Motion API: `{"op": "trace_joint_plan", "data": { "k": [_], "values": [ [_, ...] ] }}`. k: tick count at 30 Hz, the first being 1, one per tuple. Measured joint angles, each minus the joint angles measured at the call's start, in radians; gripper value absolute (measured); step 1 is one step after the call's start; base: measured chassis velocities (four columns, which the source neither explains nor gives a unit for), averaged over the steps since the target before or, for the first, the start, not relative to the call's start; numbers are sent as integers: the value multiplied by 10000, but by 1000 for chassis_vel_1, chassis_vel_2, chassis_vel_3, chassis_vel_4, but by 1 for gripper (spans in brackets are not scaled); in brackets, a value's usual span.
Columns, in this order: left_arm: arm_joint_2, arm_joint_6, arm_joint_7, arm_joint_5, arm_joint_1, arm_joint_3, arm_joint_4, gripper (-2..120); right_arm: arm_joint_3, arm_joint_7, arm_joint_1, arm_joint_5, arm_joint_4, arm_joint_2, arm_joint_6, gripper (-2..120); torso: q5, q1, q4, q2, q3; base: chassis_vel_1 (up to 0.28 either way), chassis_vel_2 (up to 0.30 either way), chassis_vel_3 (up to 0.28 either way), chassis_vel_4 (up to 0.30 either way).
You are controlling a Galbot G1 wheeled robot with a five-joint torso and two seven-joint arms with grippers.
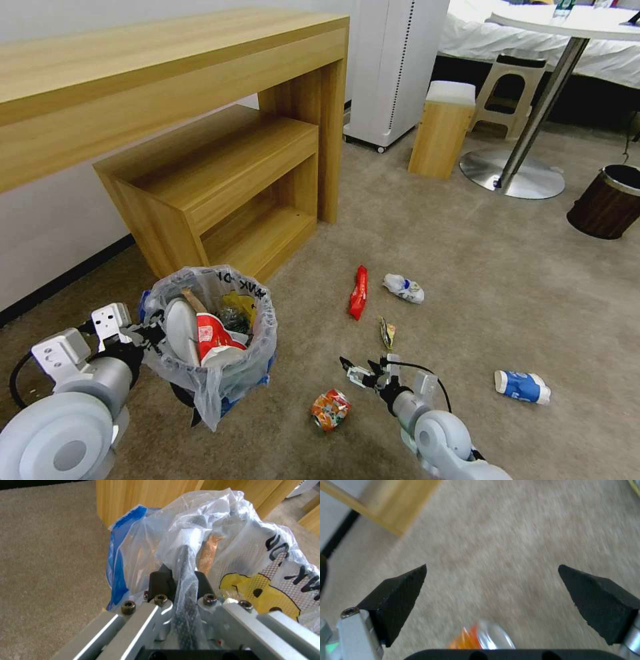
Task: Pick up the trash bin and place the garbage on the floor into it.
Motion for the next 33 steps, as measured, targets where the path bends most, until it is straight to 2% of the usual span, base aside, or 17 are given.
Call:
{"op": "trace_joint_plan", "data": {
  "k": [11, 20, 33],
  "values": [
    [35, 8, 16, -86, -87, 36, 93, 2, 61, 642, -298, -73, 176, -115, -397, 100, 0, 0, 0, 0, 0, 0, 0, 0, 0],
    [43, 10, 44, -130, -148, 61, 177, 2, 198, 747, -234, 78, 279, -276, -568, 100, 1, 0, 0, 0, 0, 0, 0, 0, 0],
    [108, 10, 62, -218, -258, 35, 372, 2, -455, 540, -349, -396, -564, 108, -624, 100, 1, 0, 0, -1, 0, 0, 0, 0, 0]
  ]
}}
